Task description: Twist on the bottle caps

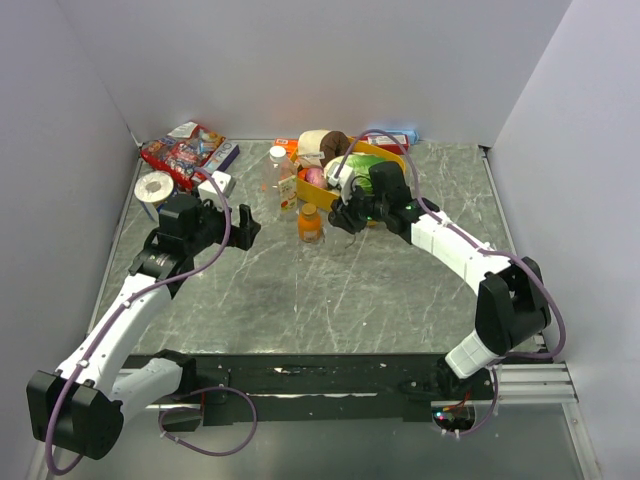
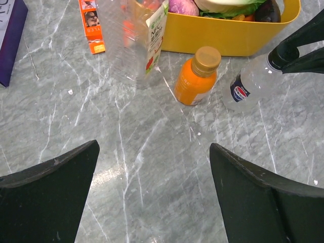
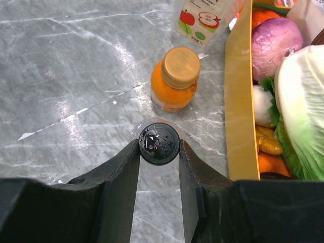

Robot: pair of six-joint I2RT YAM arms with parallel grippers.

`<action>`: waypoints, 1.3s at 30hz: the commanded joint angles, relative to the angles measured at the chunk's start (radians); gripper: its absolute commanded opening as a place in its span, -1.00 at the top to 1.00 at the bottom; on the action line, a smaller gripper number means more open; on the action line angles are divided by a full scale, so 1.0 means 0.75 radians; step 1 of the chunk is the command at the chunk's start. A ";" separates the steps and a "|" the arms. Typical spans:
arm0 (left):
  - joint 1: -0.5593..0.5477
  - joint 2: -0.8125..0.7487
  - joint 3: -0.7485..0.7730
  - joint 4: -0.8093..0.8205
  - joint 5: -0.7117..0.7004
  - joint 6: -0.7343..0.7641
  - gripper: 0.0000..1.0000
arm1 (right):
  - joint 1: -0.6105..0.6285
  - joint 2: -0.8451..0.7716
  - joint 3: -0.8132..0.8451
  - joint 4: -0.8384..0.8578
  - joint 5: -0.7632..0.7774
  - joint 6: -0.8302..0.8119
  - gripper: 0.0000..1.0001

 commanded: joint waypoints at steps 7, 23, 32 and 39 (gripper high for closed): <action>0.032 -0.005 0.012 0.069 0.009 -0.036 -0.93 | -0.007 0.044 -0.039 0.068 0.008 -0.028 0.72; 0.048 -0.007 -0.014 0.100 0.028 -0.050 -0.93 | -0.009 -0.027 -0.009 0.002 0.078 -0.038 -0.27; 0.050 -0.017 0.004 0.077 0.044 -0.038 -0.92 | -0.007 -0.049 0.077 -0.038 0.043 0.013 -0.99; 0.083 -0.038 0.072 0.052 0.024 -0.034 -0.93 | -0.009 -0.201 0.331 -0.361 0.308 0.177 -0.99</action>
